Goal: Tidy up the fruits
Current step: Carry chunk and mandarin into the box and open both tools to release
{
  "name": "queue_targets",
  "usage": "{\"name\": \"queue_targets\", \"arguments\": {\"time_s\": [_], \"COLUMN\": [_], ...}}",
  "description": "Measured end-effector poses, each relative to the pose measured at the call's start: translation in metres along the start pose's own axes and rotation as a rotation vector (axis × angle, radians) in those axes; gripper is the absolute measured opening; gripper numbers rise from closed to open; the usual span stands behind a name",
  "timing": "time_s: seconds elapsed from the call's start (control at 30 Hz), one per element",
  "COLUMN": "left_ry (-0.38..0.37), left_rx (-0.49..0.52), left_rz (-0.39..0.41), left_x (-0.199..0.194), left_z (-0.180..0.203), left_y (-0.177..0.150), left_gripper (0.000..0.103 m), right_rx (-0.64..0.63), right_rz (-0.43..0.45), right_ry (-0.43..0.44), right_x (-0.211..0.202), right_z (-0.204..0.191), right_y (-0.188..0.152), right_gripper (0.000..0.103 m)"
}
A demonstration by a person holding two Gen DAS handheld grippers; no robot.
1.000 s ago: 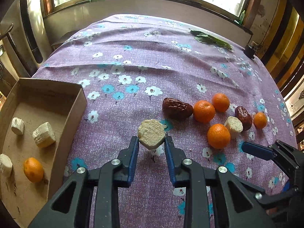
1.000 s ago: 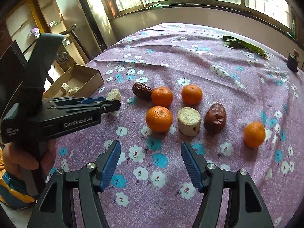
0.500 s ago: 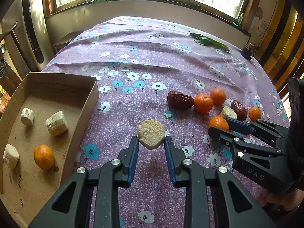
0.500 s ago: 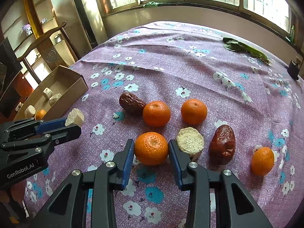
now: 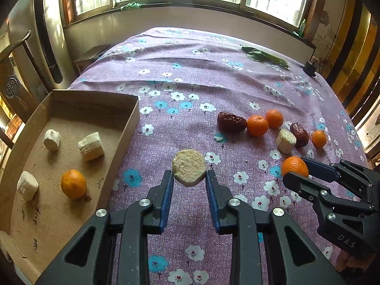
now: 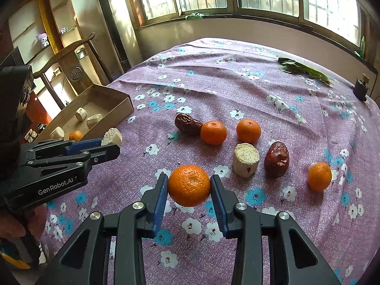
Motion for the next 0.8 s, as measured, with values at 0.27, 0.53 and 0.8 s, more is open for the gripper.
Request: {"name": "queue_targets", "arguments": {"time_s": [0.27,0.53,0.8], "left_ry": [0.031,0.058,0.086], "left_rx": [-0.005,-0.029,-0.072], "left_rz": [0.036,0.062,0.068], "left_x": [-0.016,-0.027,-0.032], "left_z": [-0.014,-0.035,-0.066], "left_y": [-0.007,-0.013,-0.019], "left_gripper": [0.027,0.027,0.027], "right_rx": [-0.010,-0.050,-0.101], "right_rz": [0.018,0.021,0.016], "right_ry": [0.012,0.032,0.056], "right_x": [-0.005,-0.003,0.006], "right_z": [-0.017,-0.045,-0.072], "right_y": [0.000,0.003,0.012], "right_gripper": [0.039,0.040,0.040]}}
Point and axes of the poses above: each gripper's, at about its wrist camera, not at the fingertips, and x roughly the way its jaws point, z to its right, y to its top, the point moved 4 cm from there along x, roughly the way its jaws point, and after that the axes turned 10 degrees about y, right-handed, at the moved point
